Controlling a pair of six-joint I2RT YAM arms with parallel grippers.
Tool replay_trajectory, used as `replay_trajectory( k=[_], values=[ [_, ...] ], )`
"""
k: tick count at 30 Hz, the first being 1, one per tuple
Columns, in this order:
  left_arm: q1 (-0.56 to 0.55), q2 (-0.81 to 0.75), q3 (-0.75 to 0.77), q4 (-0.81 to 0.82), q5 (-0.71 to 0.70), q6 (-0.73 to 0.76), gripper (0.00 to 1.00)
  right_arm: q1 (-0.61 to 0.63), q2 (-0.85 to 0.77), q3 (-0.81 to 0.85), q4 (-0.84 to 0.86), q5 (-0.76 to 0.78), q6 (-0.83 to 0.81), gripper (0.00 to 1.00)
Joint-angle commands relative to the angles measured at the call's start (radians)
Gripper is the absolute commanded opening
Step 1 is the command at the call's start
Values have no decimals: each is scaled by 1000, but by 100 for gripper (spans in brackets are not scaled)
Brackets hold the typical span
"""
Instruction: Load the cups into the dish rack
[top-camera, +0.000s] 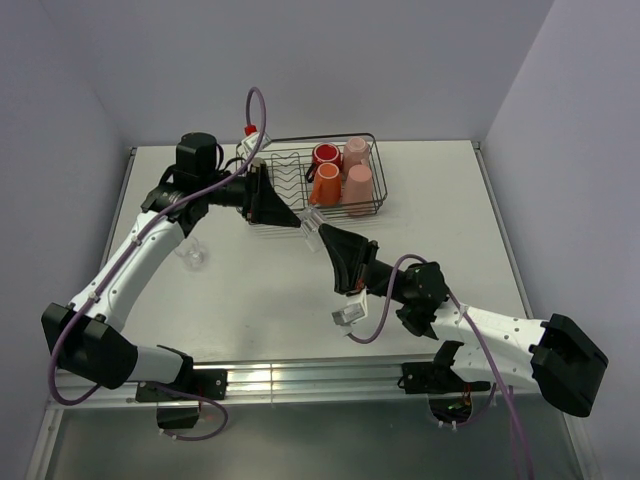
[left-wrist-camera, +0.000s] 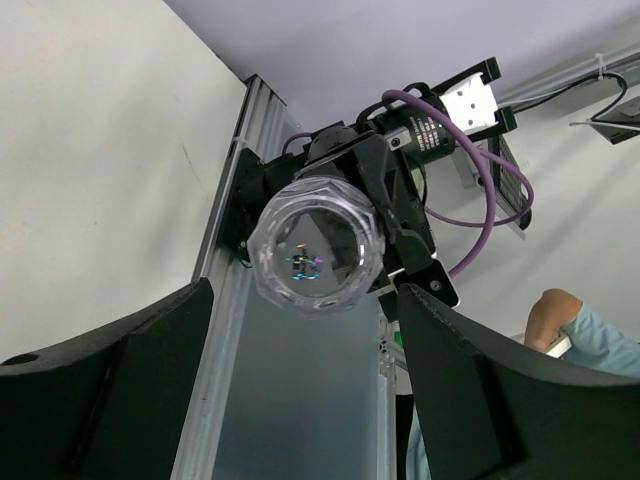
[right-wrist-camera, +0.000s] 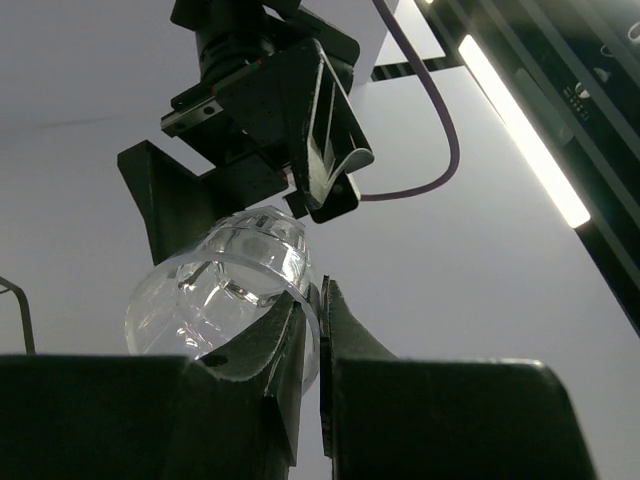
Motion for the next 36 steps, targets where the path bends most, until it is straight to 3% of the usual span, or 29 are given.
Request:
replay_trajectory(
  k=[1, 21, 28, 36],
  values=[
    [-14, -2, 34, 35, 38, -41, 81, 8, -4, -2, 16, -6, -38, 0],
    [-54, 28, 26, 54, 18, -110, 60, 14, 12, -38, -20, -23, -171, 0],
    [-52, 36, 13, 83, 31, -151, 69, 14, 19, -40, -39, -35, -223, 0],
    [-54, 44, 14, 69, 19, -133, 59, 14, 23, -41, -37, -41, -237, 0]
  ],
)
